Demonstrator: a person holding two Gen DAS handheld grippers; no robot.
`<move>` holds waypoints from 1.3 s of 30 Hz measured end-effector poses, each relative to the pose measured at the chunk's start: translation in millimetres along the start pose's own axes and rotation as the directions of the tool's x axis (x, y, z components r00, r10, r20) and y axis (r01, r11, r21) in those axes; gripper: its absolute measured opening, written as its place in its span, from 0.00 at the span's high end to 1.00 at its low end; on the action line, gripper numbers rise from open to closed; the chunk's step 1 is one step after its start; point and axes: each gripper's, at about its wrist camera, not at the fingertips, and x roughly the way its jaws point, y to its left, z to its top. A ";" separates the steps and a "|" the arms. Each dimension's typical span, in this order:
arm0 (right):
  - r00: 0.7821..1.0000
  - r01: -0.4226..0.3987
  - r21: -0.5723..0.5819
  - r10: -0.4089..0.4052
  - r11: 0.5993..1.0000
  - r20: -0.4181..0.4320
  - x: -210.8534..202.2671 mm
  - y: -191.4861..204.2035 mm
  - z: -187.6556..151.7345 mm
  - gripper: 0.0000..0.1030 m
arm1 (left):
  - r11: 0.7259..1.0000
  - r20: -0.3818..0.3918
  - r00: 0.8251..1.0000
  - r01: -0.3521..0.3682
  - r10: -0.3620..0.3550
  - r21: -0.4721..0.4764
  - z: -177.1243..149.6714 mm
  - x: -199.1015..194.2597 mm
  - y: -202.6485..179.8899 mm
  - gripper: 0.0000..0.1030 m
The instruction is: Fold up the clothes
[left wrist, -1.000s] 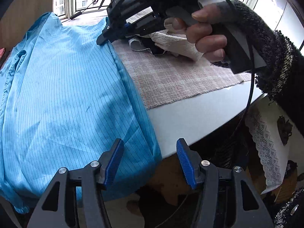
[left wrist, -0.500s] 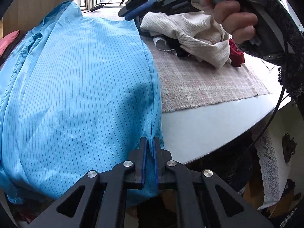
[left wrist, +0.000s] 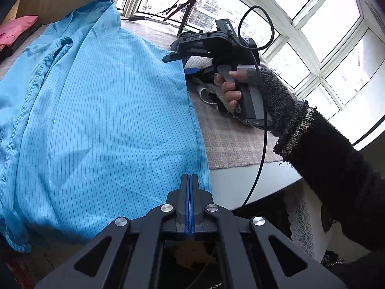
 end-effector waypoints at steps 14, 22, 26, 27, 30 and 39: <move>0.996 -0.075 -0.363 0.053 0.929 -0.070 42.5 200.8 -5.0 0.98 | 0.945 0.123 0.986 -0.066 0.110 -0.320 -36.4 -70.5 114.5 1.00; 0.945 -0.013 -0.514 -0.157 0.858 -0.286 166.6 262.5 -28.6 0.90 | 0.921 0.139 0.977 -0.100 0.163 -0.375 -47.1 -76.9 122.8 1.00; 0.930 -0.064 -0.539 -0.146 0.840 -0.337 150.6 263.7 -41.4 0.68 | 0.920 0.145 0.973 -0.116 0.182 -0.375 -55.2 -87.9 124.5 1.00; 0.939 -0.076 -0.544 -0.124 0.836 -0.322 130.3 261.4 -44.0 0.61 | 0.920 0.144 0.972 -0.121 0.186 -0.372 -58.4 -90.5 125.1 1.00; 0.967 -0.112 -0.561 -0.041 0.820 -0.253 58.4 241.1 -60.6 0.52 | 0.921 0.138 0.972 -0.129 0.191 -0.367 -68.4 -96.6 127.3 1.00; 0.975 -0.035 -0.481 -0.076 0.876 -0.209 -25.9 104.9 -178.9 0.52 | 0.965 0.030 0.988 -0.138 0.149 -0.224 -81.9 -70.9 106.4 1.00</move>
